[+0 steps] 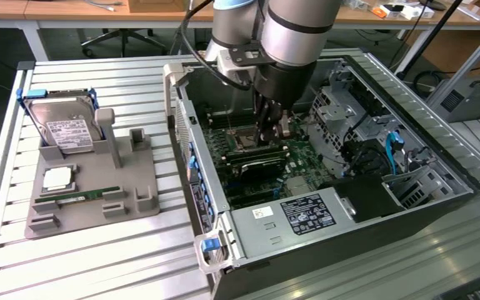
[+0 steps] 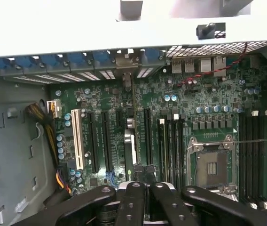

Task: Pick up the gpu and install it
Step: 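Press down on the gpu until it lock into place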

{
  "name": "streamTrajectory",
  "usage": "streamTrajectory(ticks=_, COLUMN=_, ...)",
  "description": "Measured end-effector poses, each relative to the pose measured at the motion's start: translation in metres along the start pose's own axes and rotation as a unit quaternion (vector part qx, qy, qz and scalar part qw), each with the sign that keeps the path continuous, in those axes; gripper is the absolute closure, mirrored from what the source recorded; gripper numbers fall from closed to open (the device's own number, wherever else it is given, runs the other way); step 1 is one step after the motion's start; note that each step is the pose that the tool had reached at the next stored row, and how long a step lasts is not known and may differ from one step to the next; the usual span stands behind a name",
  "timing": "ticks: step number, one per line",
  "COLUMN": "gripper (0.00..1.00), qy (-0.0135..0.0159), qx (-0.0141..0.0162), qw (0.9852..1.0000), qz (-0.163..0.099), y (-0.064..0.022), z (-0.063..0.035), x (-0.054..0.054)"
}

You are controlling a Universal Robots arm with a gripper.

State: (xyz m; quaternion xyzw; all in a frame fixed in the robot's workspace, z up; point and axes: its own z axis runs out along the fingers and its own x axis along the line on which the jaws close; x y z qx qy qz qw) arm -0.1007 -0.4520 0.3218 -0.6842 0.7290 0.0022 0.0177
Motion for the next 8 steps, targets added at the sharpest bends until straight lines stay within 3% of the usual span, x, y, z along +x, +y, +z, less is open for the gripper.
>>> streamTrajectory(ticks=2, gripper=0.89, qy=0.0001, qx=0.0, qw=1.0, qz=0.0, y=-0.0002, z=-0.0057, x=-0.0002)
streamTrajectory(ticks=8, gripper=0.89, qy=0.0001, qx=0.0001, qw=1.0, qz=0.0, y=-0.0002, z=-0.0057, x=-0.0002)
